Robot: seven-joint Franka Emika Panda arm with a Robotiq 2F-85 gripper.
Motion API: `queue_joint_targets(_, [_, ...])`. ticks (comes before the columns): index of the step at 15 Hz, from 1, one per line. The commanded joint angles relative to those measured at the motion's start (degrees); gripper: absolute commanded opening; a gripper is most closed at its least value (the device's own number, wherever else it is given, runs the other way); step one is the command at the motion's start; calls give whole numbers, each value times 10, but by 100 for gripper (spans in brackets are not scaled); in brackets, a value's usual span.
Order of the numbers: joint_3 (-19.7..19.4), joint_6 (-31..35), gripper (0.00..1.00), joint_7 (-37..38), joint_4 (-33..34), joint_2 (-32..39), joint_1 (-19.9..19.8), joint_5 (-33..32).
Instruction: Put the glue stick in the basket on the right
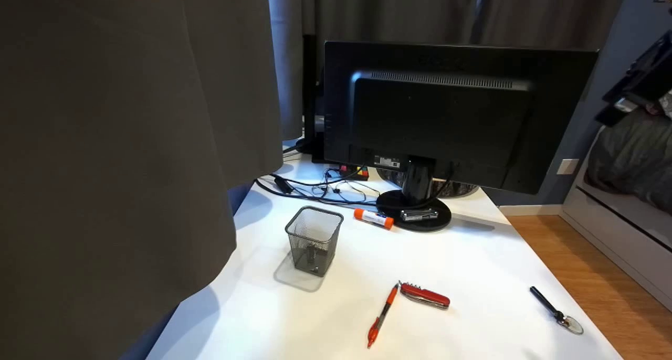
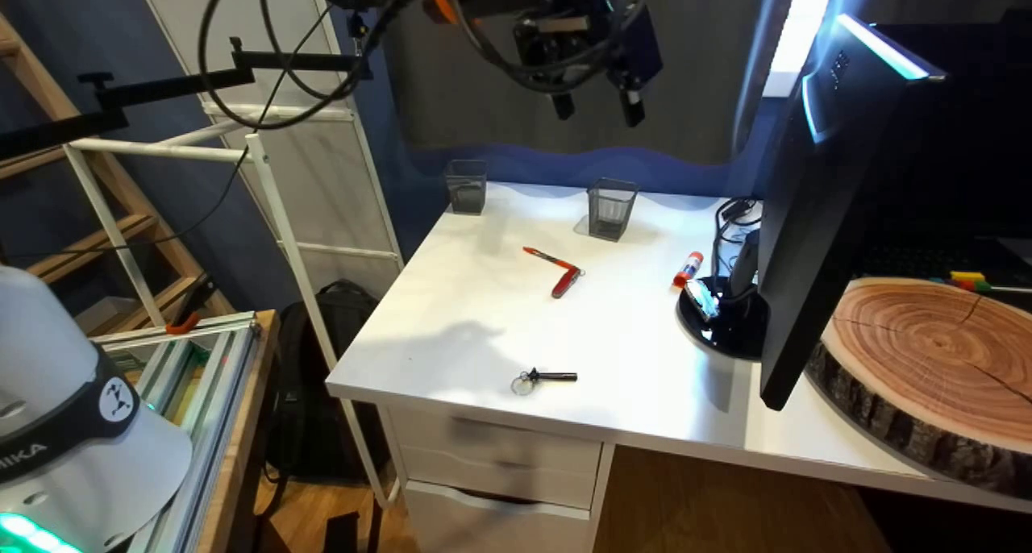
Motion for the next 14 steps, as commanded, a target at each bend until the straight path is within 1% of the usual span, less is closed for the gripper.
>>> queue_joint_targets(1, [5,11,100,-10,17,25,-6,2])
queue_joint_targets(3, [5,18,100,-17,37,56,-7,1])
queue_joint_targets(6, [5,18,100,-18,45,61,-8,1])
queue_joint_targets(7, [12,14,100,4,55,74,-12,-13])
queue_joint_targets(9, [26,39,100,2,120,166,0,-7])
queue_joint_targets(11, [38,68,100,11,171,221,-2,-37])
queue_joint_targets(12, [40,73,100,41,199,251,-4,-94])
queue_joint_targets(14, [30,61,100,73,266,314,16,-155])
